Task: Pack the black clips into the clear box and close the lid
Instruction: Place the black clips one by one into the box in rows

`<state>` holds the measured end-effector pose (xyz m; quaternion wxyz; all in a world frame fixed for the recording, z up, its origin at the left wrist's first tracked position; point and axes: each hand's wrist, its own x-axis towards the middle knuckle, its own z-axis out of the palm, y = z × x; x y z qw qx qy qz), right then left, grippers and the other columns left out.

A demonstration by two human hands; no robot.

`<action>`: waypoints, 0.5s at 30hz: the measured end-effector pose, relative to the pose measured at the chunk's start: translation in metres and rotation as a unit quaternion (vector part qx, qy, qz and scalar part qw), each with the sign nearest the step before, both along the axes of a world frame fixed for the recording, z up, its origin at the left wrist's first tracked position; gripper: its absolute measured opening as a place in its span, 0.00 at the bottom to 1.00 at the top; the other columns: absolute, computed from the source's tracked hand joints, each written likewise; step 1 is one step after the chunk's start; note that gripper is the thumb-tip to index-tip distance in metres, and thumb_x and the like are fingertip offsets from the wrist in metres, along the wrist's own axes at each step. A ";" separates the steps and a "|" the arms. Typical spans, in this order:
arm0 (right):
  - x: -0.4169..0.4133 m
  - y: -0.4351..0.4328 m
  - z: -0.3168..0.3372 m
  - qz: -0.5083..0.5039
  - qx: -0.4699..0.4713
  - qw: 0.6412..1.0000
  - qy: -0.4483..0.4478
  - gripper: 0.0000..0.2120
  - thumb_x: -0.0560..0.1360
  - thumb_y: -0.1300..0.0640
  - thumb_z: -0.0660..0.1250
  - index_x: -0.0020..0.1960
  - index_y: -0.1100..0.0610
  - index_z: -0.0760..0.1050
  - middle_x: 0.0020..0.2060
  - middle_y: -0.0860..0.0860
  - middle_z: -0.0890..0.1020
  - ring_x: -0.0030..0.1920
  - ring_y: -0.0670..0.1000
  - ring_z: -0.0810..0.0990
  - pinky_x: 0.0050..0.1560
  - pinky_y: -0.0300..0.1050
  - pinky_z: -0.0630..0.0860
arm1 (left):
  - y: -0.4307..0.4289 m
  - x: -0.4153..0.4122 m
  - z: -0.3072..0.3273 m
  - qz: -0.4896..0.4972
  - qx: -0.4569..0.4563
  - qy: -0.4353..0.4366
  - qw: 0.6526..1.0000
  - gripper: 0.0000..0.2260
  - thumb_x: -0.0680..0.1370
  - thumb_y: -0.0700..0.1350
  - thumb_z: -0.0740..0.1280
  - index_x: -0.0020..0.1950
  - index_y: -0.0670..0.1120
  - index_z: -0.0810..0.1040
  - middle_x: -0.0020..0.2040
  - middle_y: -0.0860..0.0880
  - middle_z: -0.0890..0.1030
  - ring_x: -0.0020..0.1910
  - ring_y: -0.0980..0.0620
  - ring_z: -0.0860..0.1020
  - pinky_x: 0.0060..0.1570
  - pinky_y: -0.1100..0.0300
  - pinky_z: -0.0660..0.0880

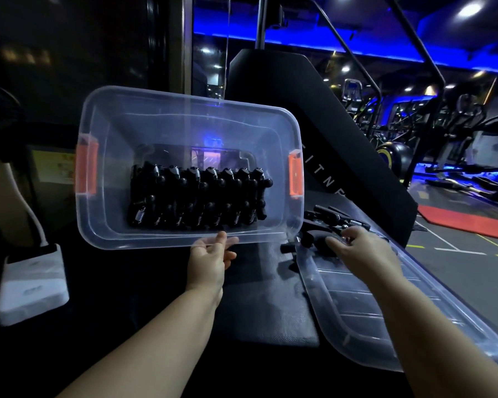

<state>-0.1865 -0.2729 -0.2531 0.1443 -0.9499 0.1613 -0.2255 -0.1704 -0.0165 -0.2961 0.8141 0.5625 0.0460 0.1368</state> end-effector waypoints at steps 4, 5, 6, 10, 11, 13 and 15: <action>0.020 -0.015 0.009 -0.035 0.001 0.999 -0.030 0.23 0.73 0.36 0.62 0.62 0.49 0.74 0.60 0.56 0.76 0.63 0.60 0.68 0.60 0.55 0.67 | 0.001 0.001 0.000 -0.003 -0.009 -0.001 1.000 0.04 0.81 0.47 0.62 0.47 0.48 0.72 0.42 0.52 0.85 0.31 0.57 0.74 0.37 0.63 0.71; 0.027 -0.019 0.011 -0.041 -0.004 0.999 -0.024 0.24 0.74 0.36 0.61 0.63 0.49 0.74 0.61 0.56 0.74 0.64 0.60 0.67 0.61 0.55 0.66 | 0.001 0.001 -0.001 -0.003 -0.008 -0.002 1.000 0.05 0.80 0.47 0.62 0.48 0.48 0.72 0.42 0.52 0.85 0.31 0.58 0.74 0.37 0.63 0.71; 0.033 -0.023 0.013 -0.045 -0.009 0.999 -0.015 0.24 0.75 0.36 0.60 0.64 0.49 0.73 0.63 0.56 0.73 0.65 0.59 0.66 0.61 0.56 0.65 | 0.001 0.002 -0.001 -0.003 -0.006 -0.003 1.000 0.05 0.80 0.48 0.62 0.48 0.47 0.71 0.42 0.52 0.85 0.31 0.58 0.74 0.37 0.63 0.71; 0.062 -0.033 0.018 -0.053 -0.009 0.998 0.037 0.27 0.76 0.34 0.54 0.68 0.49 0.70 0.66 0.55 0.71 0.68 0.58 0.64 0.62 0.56 0.64 | 0.000 0.004 -0.002 -0.001 0.002 -0.010 1.000 0.06 0.80 0.49 0.62 0.50 0.47 0.71 0.40 0.54 0.85 0.30 0.59 0.74 0.37 0.63 0.71; 0.070 -0.034 0.017 -0.053 -0.008 0.997 0.051 0.28 0.76 0.33 0.53 0.68 0.49 0.69 0.66 0.54 0.71 0.68 0.58 0.64 0.63 0.57 0.64 | 0.000 0.005 -0.003 0.000 0.004 -0.010 1.000 0.06 0.80 0.48 0.62 0.51 0.46 0.71 0.40 0.54 0.85 0.30 0.59 0.74 0.38 0.63 0.71; 0.080 -0.034 0.016 -0.056 0.000 0.996 0.071 0.29 0.76 0.32 0.53 0.69 0.48 0.68 0.68 0.54 0.70 0.69 0.59 0.64 0.64 0.58 0.63 | 0.000 0.004 -0.002 0.001 0.006 -0.011 1.000 0.07 0.80 0.48 0.62 0.53 0.45 0.71 0.40 0.54 0.85 0.30 0.59 0.74 0.38 0.63 0.72; 0.089 -0.033 0.015 -0.057 0.006 0.994 0.088 0.29 0.75 0.31 0.52 0.70 0.46 0.67 0.69 0.53 0.68 0.69 0.59 0.64 0.64 0.58 0.62 | 0.000 0.005 -0.003 0.005 0.006 -0.011 1.000 0.08 0.80 0.49 0.62 0.53 0.45 0.71 0.41 0.54 0.85 0.30 0.58 0.74 0.38 0.63 0.71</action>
